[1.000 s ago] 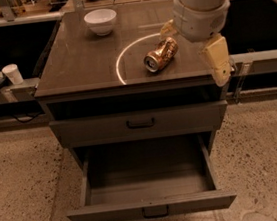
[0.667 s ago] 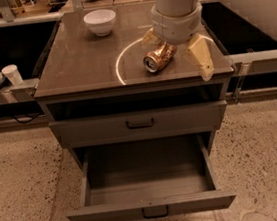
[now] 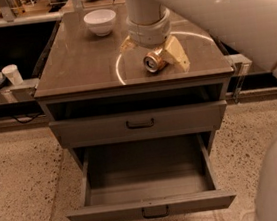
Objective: Place orange can into middle drawer
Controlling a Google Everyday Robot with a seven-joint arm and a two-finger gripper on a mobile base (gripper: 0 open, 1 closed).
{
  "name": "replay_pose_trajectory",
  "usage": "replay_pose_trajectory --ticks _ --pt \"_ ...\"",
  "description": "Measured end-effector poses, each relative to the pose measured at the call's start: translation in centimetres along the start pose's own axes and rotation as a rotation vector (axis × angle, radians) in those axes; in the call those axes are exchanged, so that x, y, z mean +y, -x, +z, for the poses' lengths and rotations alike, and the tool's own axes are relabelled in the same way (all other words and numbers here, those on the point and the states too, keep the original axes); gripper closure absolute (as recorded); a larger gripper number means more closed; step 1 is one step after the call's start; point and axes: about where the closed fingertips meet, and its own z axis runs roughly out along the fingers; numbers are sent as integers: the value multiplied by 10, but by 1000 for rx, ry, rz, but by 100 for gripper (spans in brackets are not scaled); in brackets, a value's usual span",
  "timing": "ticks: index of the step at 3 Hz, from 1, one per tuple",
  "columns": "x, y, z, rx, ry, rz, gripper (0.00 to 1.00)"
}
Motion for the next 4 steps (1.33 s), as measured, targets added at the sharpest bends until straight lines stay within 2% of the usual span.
replay_pose_trajectory --ticks 1,2,3,4 --pt "-30 -9 13 -23 5 -16 0" --pt "-51 -29 24 5 11 6 0" --pt "-59 -51 36 23 31 32 0" --pt "-60 -61 39 26 35 40 0"
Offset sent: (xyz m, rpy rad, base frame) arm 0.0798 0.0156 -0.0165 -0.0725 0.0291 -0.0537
